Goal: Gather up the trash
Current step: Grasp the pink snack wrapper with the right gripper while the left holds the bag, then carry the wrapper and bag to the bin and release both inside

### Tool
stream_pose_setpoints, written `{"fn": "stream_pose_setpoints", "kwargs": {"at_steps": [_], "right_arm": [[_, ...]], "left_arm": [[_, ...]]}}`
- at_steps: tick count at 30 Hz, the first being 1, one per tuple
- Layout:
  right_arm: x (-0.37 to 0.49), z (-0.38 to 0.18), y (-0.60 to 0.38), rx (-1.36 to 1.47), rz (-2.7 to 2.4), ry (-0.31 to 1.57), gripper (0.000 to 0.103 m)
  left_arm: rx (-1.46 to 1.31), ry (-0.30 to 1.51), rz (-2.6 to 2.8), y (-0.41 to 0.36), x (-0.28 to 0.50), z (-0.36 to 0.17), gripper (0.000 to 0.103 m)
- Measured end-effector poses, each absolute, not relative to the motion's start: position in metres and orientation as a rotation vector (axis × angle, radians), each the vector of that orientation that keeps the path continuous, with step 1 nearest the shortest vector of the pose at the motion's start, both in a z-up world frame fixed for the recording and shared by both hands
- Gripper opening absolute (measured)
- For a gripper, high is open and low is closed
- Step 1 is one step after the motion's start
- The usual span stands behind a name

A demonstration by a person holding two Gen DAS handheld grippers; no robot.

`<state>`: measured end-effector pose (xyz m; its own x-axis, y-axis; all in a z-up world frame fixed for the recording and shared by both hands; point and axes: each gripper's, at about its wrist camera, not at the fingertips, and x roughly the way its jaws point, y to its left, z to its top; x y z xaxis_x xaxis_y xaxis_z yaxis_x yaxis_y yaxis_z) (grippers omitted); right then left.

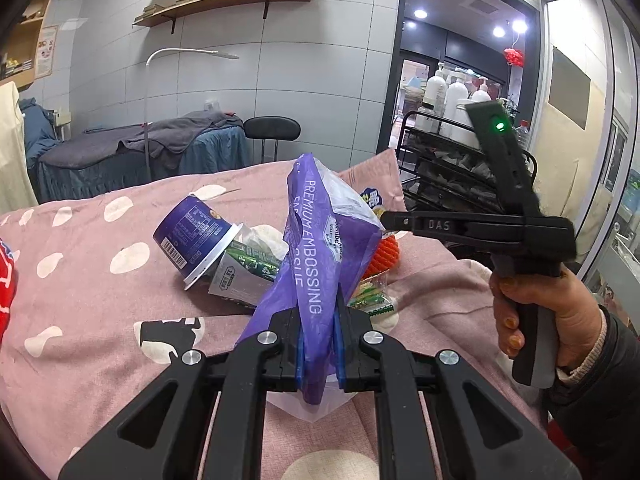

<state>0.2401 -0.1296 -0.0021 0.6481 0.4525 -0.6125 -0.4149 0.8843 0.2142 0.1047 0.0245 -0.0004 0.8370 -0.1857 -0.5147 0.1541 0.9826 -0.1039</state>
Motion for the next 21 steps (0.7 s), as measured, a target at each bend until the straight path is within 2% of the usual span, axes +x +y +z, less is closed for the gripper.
{"fn": "stream_pose_setpoints", "kwargs": {"at_steps": [8, 21], "right_arm": [[0.217, 0.025, -0.161, 0.063, 0.439, 0.627, 0.003], [0.187, 0.035, -0.252, 0.1, 0.225, 0.569, 0.003]], "left_arm": [[-0.051, 0.526, -0.22, 0.013, 0.103, 0.01, 0.011], [0.011, 0.505, -0.366, -0.044, 0.111, 0.021, 0.011]]}}
